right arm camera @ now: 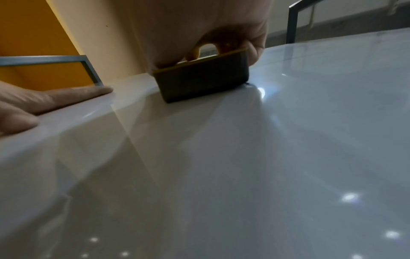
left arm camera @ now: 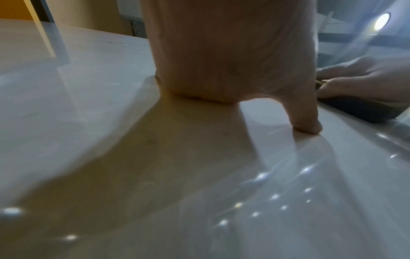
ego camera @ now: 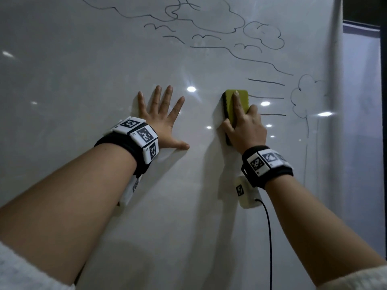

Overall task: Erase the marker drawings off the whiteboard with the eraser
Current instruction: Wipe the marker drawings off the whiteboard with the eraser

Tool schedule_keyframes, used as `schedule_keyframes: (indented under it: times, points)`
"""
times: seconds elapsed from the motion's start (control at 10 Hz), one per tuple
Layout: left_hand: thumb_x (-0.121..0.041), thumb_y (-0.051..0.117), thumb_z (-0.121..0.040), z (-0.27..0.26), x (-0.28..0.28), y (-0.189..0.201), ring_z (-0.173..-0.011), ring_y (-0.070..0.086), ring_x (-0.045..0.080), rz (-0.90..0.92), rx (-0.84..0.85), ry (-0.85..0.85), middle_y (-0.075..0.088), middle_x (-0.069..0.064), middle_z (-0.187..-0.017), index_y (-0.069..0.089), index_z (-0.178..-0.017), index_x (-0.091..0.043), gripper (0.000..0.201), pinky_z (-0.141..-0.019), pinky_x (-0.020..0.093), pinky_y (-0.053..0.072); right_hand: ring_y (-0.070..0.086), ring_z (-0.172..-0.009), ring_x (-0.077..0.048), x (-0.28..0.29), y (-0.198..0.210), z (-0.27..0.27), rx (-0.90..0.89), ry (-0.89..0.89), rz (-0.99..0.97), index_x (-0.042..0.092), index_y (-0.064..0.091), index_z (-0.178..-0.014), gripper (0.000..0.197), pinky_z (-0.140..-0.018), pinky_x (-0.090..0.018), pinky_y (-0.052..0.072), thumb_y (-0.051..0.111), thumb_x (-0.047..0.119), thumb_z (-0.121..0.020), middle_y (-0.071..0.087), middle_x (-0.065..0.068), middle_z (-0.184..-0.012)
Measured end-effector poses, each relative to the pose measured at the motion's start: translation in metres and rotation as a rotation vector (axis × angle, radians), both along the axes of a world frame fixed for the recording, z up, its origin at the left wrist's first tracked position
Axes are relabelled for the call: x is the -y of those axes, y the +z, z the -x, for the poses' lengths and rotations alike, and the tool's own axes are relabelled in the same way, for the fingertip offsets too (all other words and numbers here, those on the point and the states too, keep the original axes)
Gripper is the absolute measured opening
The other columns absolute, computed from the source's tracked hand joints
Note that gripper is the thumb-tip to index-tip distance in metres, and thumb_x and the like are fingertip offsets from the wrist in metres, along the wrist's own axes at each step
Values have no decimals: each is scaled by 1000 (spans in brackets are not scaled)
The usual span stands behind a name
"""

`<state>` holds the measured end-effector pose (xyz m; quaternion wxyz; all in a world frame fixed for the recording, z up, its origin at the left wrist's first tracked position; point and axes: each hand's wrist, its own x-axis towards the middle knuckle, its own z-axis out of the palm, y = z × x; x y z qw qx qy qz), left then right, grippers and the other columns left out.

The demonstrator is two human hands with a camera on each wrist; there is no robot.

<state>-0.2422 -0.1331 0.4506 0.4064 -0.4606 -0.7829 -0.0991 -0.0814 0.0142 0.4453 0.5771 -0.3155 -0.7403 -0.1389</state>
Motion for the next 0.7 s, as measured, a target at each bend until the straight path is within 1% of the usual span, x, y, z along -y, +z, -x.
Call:
schedule_keyframes:
  times: [0.2,0.3,0.4,0.5,0.6,0.7]
  points:
    - [-80,48,-69,2,-2,-1,-135,-37,31,0,7,-10,-43,8,-145,-33,-140,-26,120,-103,62,-21,39,-122,-34,-9,61,-6,-53,-17,51,36,6,-150,67,-90,-45,42,41,43,-93,33,-16,-134]
    - [-79,49,-69,2,-3,0,-135,-37,31,3,10,-6,-43,7,-146,-32,-140,-26,121,-104,62,-20,36,-124,-34,-13,65,-3,-71,-5,63,36,10,-150,63,-93,-44,40,40,43,-95,32,-17,-134]
    - [-79,49,-69,3,-4,1,-135,-37,30,3,13,2,-43,7,-146,-33,-140,-26,121,-104,62,-19,36,-120,-34,-14,38,1,-110,-10,36,36,14,-149,58,-95,-43,38,37,46,-97,36,-19,-129]
    - [-80,49,-68,3,-4,1,-135,-37,31,-1,13,4,-43,7,-145,-32,-140,-26,121,-104,61,-19,37,-116,-33,-15,-4,3,-114,-78,34,36,14,-149,56,-96,-42,31,34,47,-98,39,-19,-126]
    - [-80,49,-68,3,-3,1,-135,-37,31,0,15,-2,-43,7,-145,-32,-141,-26,122,-104,62,-20,38,-116,-33,-14,-23,2,-90,-107,22,35,16,-149,56,-95,-42,30,36,45,-98,39,-20,-127]
    - [-80,49,-68,2,-4,0,-134,-38,31,2,12,-9,-44,8,-145,-33,-141,-26,121,-104,62,-20,36,-117,-33,-16,1,-4,-68,-108,47,36,14,-149,55,-96,-44,31,35,43,-98,37,-19,-128]
